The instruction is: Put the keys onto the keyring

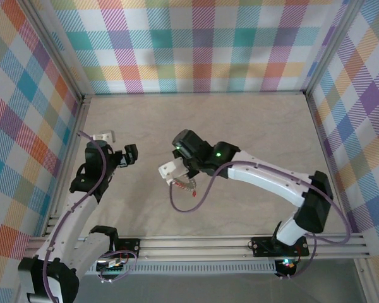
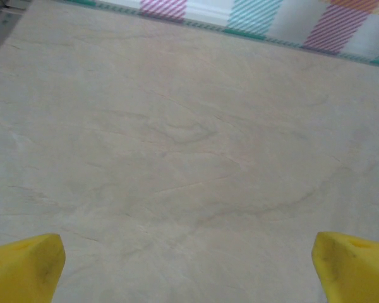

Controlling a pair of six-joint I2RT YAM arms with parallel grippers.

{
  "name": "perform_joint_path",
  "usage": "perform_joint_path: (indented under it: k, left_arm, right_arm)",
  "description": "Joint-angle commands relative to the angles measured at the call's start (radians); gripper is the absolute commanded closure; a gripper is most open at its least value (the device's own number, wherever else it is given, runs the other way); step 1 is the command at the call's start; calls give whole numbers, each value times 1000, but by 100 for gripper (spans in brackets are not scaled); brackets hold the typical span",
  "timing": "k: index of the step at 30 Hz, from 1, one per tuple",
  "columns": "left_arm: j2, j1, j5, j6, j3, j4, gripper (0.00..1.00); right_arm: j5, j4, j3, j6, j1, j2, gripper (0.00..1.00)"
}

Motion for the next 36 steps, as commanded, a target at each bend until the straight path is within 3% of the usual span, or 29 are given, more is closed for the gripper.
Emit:
perform_joint_path:
  k: [1, 11, 20, 29, 36]
  left_arm:
    - [-29, 22, -41, 74, 39, -66, 0]
    - [-38, 34, -36, 102, 28, -75, 0]
    - [-22, 34, -22, 97, 21, -59, 0]
    - [-11, 36, 5, 82, 10, -46, 0]
    - [-2, 36, 23, 19, -24, 8, 0]
  right_arm:
    - [-94, 1, 125, 209, 13, 48, 100]
    - [-197, 79, 108, 321, -30, 189, 100]
    - [-109, 123, 36, 219, -90, 236, 100]
    - [-91, 157, -108, 172, -252, 217, 100]
    - [-238, 285, -322, 233, -422, 178, 100]
